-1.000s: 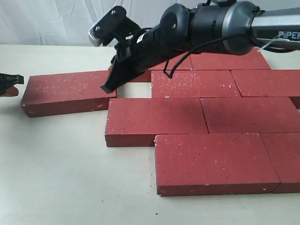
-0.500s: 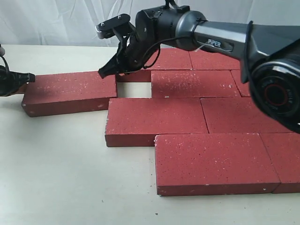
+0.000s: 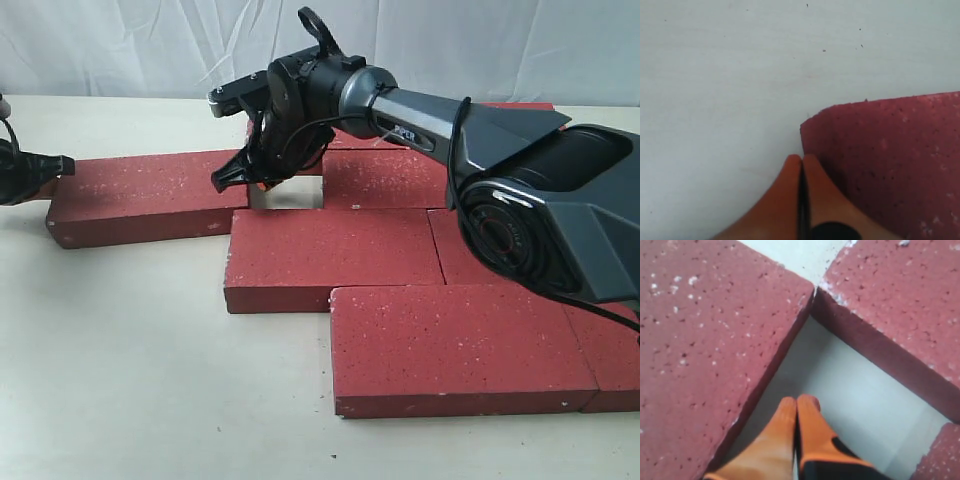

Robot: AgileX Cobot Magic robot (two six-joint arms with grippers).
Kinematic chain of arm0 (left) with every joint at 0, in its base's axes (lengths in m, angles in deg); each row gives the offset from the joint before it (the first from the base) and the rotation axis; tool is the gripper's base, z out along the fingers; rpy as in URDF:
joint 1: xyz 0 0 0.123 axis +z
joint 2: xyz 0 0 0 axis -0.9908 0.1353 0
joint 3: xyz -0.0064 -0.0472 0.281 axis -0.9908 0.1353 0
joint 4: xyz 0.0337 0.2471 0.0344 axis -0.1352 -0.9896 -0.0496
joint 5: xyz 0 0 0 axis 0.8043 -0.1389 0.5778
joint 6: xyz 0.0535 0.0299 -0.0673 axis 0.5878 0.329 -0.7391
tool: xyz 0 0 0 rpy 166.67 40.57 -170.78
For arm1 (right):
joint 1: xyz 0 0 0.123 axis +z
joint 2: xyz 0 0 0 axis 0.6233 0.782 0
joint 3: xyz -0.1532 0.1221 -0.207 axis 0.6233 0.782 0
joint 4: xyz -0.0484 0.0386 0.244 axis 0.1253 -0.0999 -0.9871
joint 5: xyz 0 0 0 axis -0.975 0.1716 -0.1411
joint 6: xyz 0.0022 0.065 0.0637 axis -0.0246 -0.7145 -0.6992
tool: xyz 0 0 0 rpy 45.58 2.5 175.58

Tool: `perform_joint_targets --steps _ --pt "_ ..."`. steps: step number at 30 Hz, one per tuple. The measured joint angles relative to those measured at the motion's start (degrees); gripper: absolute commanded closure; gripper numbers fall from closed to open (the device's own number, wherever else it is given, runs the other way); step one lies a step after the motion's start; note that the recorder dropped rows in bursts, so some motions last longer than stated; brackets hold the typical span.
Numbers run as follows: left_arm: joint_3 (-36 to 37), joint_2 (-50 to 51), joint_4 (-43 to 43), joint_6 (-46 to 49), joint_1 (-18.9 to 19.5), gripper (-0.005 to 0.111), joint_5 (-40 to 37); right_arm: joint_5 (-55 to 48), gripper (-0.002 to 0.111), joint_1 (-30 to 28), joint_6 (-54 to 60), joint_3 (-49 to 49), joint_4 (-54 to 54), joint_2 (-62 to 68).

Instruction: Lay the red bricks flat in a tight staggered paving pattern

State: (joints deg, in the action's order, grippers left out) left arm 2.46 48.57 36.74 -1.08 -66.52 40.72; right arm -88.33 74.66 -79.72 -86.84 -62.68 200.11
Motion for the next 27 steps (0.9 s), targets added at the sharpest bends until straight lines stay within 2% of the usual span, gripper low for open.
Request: perform_joint_targets --steps 12,27 --pt "0.0 0.0 0.0 0.33 0.0 0.107 0.54 -0.71 0.109 0.0 4.5 0.0 -8.45 0.0" --pt "0.0 0.0 1.59 2.77 0.0 0.107 0.66 -4.01 0.109 0.36 5.99 -0.13 -9.48 0.0"
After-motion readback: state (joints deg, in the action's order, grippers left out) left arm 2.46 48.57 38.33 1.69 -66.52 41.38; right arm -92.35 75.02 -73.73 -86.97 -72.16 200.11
